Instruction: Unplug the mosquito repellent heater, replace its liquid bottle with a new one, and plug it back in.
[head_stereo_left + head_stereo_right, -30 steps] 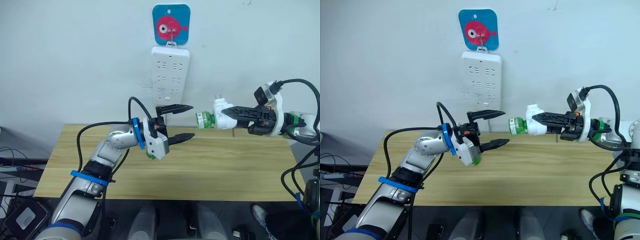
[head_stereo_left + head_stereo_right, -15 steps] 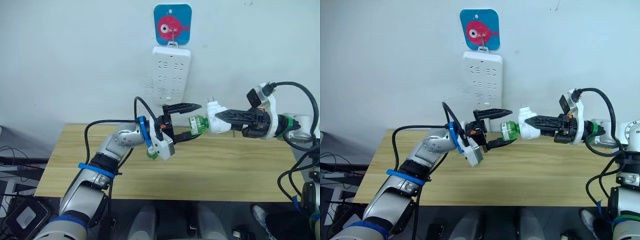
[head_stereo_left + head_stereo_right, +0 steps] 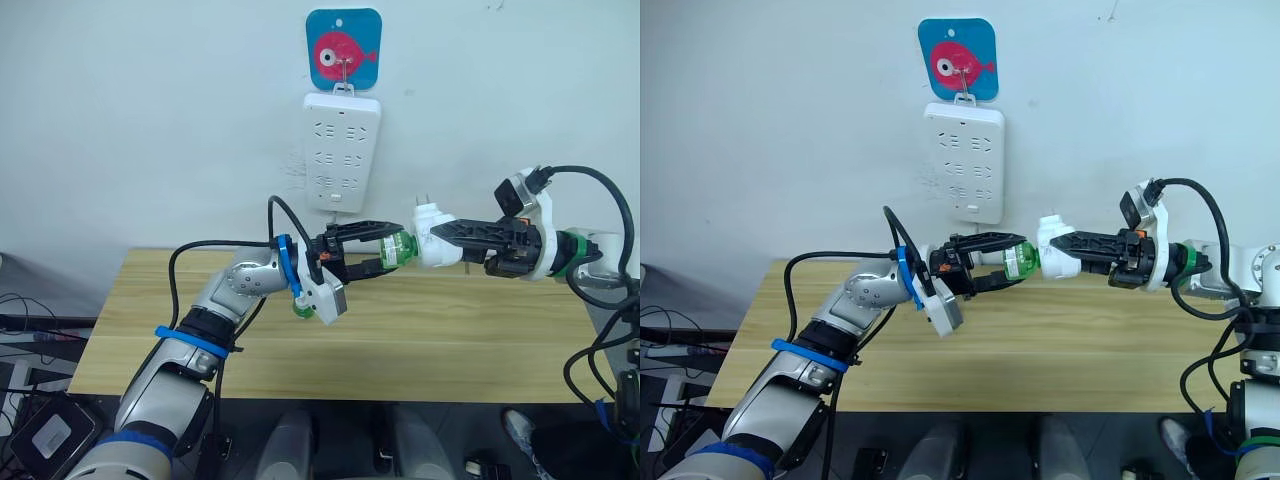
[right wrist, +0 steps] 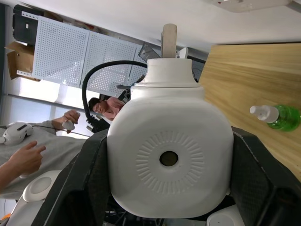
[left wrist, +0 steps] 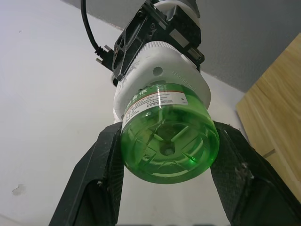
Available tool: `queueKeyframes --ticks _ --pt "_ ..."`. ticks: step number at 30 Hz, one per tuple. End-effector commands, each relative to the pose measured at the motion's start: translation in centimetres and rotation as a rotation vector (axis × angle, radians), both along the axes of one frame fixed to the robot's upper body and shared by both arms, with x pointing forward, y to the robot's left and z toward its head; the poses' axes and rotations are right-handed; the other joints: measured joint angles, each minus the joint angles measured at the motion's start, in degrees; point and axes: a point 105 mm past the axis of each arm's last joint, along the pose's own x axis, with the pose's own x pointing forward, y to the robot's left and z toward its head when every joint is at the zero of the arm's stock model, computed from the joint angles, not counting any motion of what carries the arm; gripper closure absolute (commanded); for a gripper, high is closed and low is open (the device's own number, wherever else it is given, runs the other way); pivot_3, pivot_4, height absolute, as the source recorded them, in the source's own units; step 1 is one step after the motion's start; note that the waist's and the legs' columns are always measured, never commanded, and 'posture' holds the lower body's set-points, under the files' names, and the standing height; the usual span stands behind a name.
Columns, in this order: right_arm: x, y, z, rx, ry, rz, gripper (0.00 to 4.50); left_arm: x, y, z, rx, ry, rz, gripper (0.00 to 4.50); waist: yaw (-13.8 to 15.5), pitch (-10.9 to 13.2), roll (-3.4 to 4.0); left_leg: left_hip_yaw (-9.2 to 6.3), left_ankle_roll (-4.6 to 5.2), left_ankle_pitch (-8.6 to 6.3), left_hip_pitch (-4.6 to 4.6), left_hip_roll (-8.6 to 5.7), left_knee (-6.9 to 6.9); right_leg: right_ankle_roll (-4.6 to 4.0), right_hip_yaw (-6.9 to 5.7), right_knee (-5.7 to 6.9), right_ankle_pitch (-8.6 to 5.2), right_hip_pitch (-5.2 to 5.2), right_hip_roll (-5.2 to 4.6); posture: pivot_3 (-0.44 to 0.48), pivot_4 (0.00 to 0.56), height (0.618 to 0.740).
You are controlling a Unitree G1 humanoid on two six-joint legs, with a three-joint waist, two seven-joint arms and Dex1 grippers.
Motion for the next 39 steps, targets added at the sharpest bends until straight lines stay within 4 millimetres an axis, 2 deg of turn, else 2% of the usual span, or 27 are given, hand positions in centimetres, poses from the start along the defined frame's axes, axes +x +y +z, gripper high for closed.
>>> queueKeyframes --ticks 1,3,5,10,13,15,18,23,29,31,33,35,39 --pt "-0.6 0.0 1.1 0.002 -0.049 0.023 1.52 -1.4 -0.9 0.1 -0.008 0.254 -0.102 2.27 0.0 0.0 0.00 -0.01 0.00 0.00 0.00 0.00 0.00 0.00 0.01 -0.01 0.00 0.00 0.00 0.053 0.233 0.740" --pt "-0.8 0.0 1.1 -0.006 -0.053 0.032 1.52 -1.2 -1.0 0.5 -0.052 0.511 -0.127 2.27 -0.1 0.0 0.00 -0.07 0.00 0.00 0.00 0.00 0.00 0.00 -0.01 -0.01 0.00 0.00 -0.03 0.053 0.231 0.740" --pt "-1.0 0.1 1.1 -0.016 -0.059 0.046 1.52 -0.2 -0.6 1.3 -0.155 0.941 -0.158 2.27 -0.1 0.0 0.00 -0.14 -0.01 0.00 -0.02 0.00 0.02 0.00 -0.04 -0.04 0.00 0.00 -0.03 0.061 0.228 0.740" --pt "-1.4 0.2 1.2 -0.027 -0.074 0.065 1.52 0.4 0.6 0.9 -0.242 1.667 -0.225 2.27 -0.3 0.0 0.00 -0.30 0.06 -0.03 -0.05 0.00 0.04 0.00 -0.13 -0.08 0.00 0.06 -0.02 0.064 0.224 0.740" --pt "-1.4 0.2 1.2 -0.030 -0.080 0.063 1.52 -0.6 1.5 0.4 -0.210 1.996 -0.308 2.27 -0.6 0.0 0.00 -0.37 0.05 -0.02 -0.05 -0.02 0.04 0.00 -0.19 -0.06 0.00 0.05 0.00 0.072 0.216 0.740" --pt "-1.3 0.2 1.2 -0.030 -0.083 0.058 1.52 -0.8 2.3 0.3 -0.243 2.136 -0.366 2.27 -0.8 0.0 0.00 -0.38 0.01 0.00 -0.04 -0.05 0.04 0.01 -0.21 0.00 -0.01 0.04 0.02 0.072 0.216 0.740" --pt "-1.1 -0.1 1.3 -0.031 -0.086 0.046 1.52 -1.3 3.1 -0.4 -0.244 2.212 -0.358 2.27 -1.1 0.0 0.00 -0.34 -0.01 0.01 0.00 -0.05 0.04 0.01 -0.19 0.03 -0.01 0.05 0.05 0.067 0.213 0.740" --pt "-0.8 -0.7 1.2 -0.040 -0.086 0.009 1.52 -1.4 3.8 -1.3 -0.246 2.210 -0.284 2.27 -1.2 0.0 0.00 -0.25 -0.03 0.03 0.01 -0.06 0.05 0.01 -0.12 0.02 -0.01 0.05 0.07 0.067 0.213 0.740" --pt "1.1 -4.4 -0.8 -0.172 -0.052 -0.192 1.52 -1.7 6.2 -1.7 -0.264 2.169 -0.202 2.27 -1.2 0.0 0.00 -0.14 -0.04 0.03 0.01 -0.06 0.02 0.01 -0.04 0.00 -0.01 0.02 0.06 0.065 0.212 0.740" --pt "2.1 -5.8 -2.2 -0.294 -0.076 -0.290 1.52 -1.8 6.8 -1.8 -0.257 2.141 -0.166 2.27 -1.2 0.0 0.00 -0.10 -0.04 0.03 0.01 -0.06 0.03 0.00 -0.01 0.00 -0.01 0.00 0.06 0.069 0.217 0.740" --pt "3.2 -8.7 -6.5 -0.643 -0.103 -0.404 1.52 -1.9 7.5 -2.0 -0.255 2.107 -0.117 2.27 -1.2 0.0 0.00 -0.05 -0.04 0.03 0.03 -0.06 0.03 0.01 0.02 0.00 -0.01 0.00 0.06 0.074 0.220 0.740" --pt "3.4 -11.5 -9.7 -0.925 -0.138 -0.449 1.52 -1.9 7.6 -1.9 -0.270 2.097 -0.122 2.27 -1.0 0.0 0.00 -0.05 -0.04 0.03 0.06 -0.06 0.03 0.02 0.02 0.00 -0.02 0.01 0.06 0.077 0.222 0.740" --pt "3.3 -14.5 -12.9 -1.163 -0.152 -0.478 1.52 -2.3 6.8 -1.8 -0.234 2.054 -0.129 2.27 -0.9 0.0 0.00 0.06 -0.05 0.03 0.00 -0.07 0.02 0.02 0.07 0.02 -0.02 -0.11 0.01 0.088 0.225 0.740"
